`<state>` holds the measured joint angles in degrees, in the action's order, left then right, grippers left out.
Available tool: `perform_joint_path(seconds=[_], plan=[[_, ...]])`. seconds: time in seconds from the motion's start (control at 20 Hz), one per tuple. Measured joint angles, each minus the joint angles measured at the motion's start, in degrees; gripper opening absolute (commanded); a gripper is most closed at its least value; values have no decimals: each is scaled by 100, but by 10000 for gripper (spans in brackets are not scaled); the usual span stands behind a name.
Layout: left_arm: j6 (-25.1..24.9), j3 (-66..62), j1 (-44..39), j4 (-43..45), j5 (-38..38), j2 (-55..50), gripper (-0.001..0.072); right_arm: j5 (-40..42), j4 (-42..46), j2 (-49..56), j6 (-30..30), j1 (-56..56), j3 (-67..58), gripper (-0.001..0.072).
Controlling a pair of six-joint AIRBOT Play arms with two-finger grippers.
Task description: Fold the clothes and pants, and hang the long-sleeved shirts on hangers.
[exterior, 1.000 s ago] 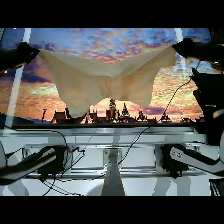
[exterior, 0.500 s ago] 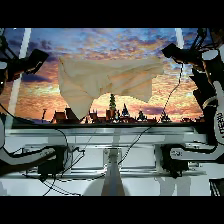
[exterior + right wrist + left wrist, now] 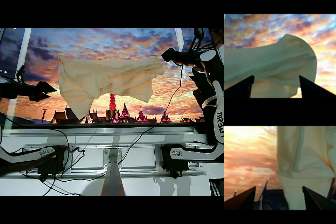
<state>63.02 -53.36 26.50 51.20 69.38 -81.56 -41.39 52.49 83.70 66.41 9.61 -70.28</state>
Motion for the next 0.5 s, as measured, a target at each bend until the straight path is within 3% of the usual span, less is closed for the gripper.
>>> perform_joint_path(seconds=[0.25, 0.35, 0.5], plan=[[-361, 278, -455, -831, -527, -214, 609, -68, 33, 0, 0, 0, 0, 591], [-422, 313, -632, -887, -791, -282, 409, -105, 164, 0, 2, 2, 0, 443], [-472, 332, -743, -911, -1023, -332, 192, -339, 704, 0, 9, 4, 0, 428]])
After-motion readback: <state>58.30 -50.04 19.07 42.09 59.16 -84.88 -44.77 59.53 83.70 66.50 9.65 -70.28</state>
